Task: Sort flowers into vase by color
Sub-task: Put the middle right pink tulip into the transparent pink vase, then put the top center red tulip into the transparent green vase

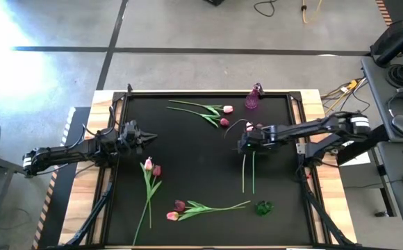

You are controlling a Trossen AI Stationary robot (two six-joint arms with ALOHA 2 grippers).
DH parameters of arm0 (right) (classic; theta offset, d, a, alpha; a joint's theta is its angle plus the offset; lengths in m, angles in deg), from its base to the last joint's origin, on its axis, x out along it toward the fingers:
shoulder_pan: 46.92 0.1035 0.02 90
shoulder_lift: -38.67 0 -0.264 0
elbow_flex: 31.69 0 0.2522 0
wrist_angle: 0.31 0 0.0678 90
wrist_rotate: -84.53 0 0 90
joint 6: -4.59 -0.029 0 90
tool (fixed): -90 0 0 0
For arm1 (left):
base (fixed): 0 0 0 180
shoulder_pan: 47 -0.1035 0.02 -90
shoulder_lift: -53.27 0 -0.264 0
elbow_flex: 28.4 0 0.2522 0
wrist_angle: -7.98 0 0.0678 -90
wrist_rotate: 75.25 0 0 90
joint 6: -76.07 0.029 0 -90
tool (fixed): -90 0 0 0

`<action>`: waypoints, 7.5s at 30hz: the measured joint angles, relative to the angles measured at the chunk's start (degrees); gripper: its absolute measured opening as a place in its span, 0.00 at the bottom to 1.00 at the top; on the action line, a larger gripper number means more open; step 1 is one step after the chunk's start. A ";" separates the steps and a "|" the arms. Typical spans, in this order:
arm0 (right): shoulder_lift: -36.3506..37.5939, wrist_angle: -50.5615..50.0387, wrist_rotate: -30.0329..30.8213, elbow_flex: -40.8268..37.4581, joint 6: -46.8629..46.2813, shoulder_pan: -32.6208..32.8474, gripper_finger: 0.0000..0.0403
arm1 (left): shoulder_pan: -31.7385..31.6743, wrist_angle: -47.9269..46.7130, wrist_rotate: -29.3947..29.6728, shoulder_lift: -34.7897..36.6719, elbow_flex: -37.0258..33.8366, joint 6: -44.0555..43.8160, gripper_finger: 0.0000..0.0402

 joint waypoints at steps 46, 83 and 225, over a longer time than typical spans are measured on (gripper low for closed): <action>-19.44 -5.62 3.28 18.49 6.22 -1.86 0.09 | 0.00 0.64 1.15 -3.50 0.02 -0.90 0.00; 12.76 0.41 74.65 24.78 18.94 62.13 0.03 | -0.01 2.11 13.97 -3.87 0.02 -2.75 0.00; 20.71 25.49 12.57 9.26 74.54 -37.22 0.20 | 0.00 3.74 14.08 -8.84 -0.02 -2.95 0.00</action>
